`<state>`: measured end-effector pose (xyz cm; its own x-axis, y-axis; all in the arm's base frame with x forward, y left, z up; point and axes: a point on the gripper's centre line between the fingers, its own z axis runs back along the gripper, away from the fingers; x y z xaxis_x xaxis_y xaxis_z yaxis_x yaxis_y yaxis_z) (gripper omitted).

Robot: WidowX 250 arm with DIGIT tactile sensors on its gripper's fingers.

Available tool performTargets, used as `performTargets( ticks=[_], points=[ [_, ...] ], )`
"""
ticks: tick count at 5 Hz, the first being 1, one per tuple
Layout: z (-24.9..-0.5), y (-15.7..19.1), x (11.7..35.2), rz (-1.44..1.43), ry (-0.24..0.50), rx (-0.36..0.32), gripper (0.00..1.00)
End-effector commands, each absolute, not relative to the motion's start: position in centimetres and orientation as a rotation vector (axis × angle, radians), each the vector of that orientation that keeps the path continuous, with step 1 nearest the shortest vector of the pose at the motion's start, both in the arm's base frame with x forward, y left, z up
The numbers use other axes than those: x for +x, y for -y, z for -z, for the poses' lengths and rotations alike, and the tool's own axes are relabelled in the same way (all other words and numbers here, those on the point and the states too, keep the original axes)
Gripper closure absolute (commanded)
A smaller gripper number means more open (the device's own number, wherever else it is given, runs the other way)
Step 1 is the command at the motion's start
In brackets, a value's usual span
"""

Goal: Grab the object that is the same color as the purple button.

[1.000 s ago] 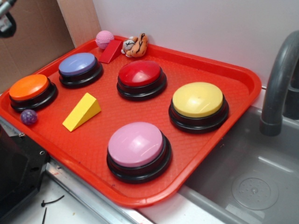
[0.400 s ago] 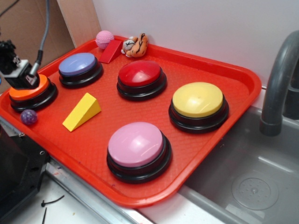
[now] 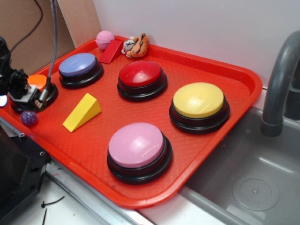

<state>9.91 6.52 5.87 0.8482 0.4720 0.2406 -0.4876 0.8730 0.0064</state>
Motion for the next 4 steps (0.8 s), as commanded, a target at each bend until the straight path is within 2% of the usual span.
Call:
performTargets(
  ticks=[1,3,4],
  points=[
    [-3.4,-7.5,10.5,-0.502,0.209,0.113,0.0],
    [-1.3,-7.6,10.9,-0.486,0.172,0.177,0.0],
    [-0.9,-7.7,10.8,-0.498,0.174,0.185,1.0]
  ],
)
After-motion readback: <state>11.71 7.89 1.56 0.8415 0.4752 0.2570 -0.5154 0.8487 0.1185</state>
